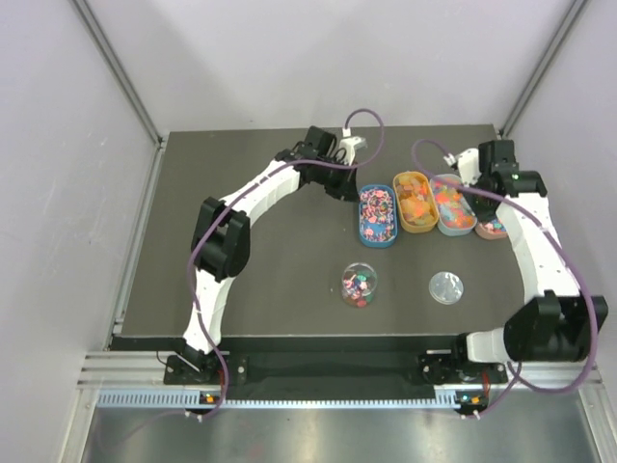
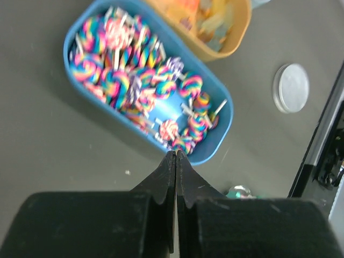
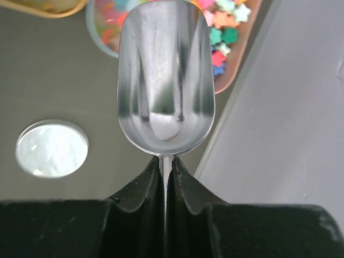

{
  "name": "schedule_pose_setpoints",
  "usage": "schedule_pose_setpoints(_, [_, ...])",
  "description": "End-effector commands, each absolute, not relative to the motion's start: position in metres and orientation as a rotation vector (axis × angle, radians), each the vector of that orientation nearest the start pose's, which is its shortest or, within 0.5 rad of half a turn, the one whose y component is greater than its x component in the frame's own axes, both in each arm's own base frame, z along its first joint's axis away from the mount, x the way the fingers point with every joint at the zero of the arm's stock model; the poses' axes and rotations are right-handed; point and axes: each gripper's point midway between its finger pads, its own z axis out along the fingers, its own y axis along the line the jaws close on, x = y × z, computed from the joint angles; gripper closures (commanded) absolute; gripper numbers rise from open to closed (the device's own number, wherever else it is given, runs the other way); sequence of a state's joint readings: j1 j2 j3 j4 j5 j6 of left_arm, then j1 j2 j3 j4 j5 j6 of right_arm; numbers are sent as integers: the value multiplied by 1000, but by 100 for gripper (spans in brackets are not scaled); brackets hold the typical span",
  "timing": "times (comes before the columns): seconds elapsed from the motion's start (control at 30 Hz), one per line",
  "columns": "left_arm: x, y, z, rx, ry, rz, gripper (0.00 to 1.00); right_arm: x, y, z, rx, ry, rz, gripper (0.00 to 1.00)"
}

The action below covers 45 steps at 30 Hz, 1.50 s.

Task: Pack the candies
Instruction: Scoop the fake candies from the storage box.

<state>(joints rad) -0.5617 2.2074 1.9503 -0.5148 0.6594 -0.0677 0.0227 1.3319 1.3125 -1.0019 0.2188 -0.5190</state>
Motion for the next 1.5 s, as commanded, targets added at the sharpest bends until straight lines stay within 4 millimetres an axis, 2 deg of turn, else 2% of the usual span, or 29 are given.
schedule_pose_setpoints(0.0, [404, -377, 150, 926, 2215, -1022, 100, 342, -86, 221, -439, 2476, -543, 100])
schedule_pose_setpoints(0.03, [406, -375, 148, 914, 2225, -1018, 100, 350, -92, 213, -436, 2502, -568, 100])
schedule_pose_setpoints(0.13, [415, -368, 134, 838, 2287, -1056, 100, 376, -112, 218, -379, 2500, -620, 100])
schedule_pose_setpoints(0.2, [418, -366, 130, 817, 2302, -1064, 100, 385, -126, 215, -330, 2522, -630, 100])
schedule_pose_setpoints(0.23, [420, -365, 128, 811, 2306, -1066, 100, 391, -133, 205, -333, 2554, -645, 100])
schedule_pose_setpoints(0.27, [423, -363, 125, 797, 2314, -1068, 100, 398, -139, 210, -317, 2543, -657, 100])
schedule_pose_setpoints(0.33, [427, -364, 123, 785, 2308, -1066, 100, 406, -154, 194, -289, 2583, -668, 100])
schedule_pose_setpoints(0.4, [429, -365, 117, 763, 2322, -1078, 100, 414, -174, 197, -215, 2575, -681, 100])
schedule_pose_setpoints(0.43, [430, -366, 118, 754, 2319, -1082, 100, 420, -180, 185, -201, 2599, -678, 100])
schedule_pose_setpoints(0.47, [429, -367, 112, 745, 2337, -1097, 100, 427, -186, 188, -183, 2583, -683, 100])
schedule_pose_setpoints(0.5, [428, -368, 110, 733, 2349, -1110, 100, 429, -197, 185, -162, 2590, -692, 100])
schedule_pose_setpoints(0.53, [426, -368, 107, 732, 2356, -1119, 100, 433, -204, 170, -158, 2621, -694, 100])
schedule_pose_setpoints(0.6, [423, -366, 102, 732, 2371, -1118, 100, 441, -219, 168, -123, 2614, -707, 100])
schedule_pose_setpoints(0.63, [422, -365, 100, 733, 2378, -1115, 100, 443, -225, 156, -117, 2638, -709, 100])
schedule_pose_setpoints(0.7, [420, -363, 97, 739, 2387, -1108, 100, 448, -235, 153, -110, 2638, -717, 100])
schedule_pose_setpoints(0.8, [417, -364, 95, 739, 2388, -1131, 100, 450, -245, 131, -111, 2680, -717, 100])
schedule_pose_setpoints(1.0, [419, -368, 94, 747, 2374, -1124, 100, 440, -253, 100, -111, 2752, -685, 100])
schedule_pose_setpoints(1.13, [416, -370, 85, 753, 2395, -1126, 100, 434, -248, 88, -143, 2781, -650, 100])
schedule_pose_setpoints(1.23, [410, -372, 72, 765, 2423, -1139, 100, 423, -235, 71, -179, 2829, -577, 100])
schedule_pose_setpoints(1.33, [407, -374, 64, 775, 2437, -1145, 100, 420, -221, 67, -238, 2840, -519, 100])
schedule_pose_setpoints(1.47, [402, -377, 52, 784, 2461, -1154, 100, 403, -193, 50, -340, 2889, -458, 100])
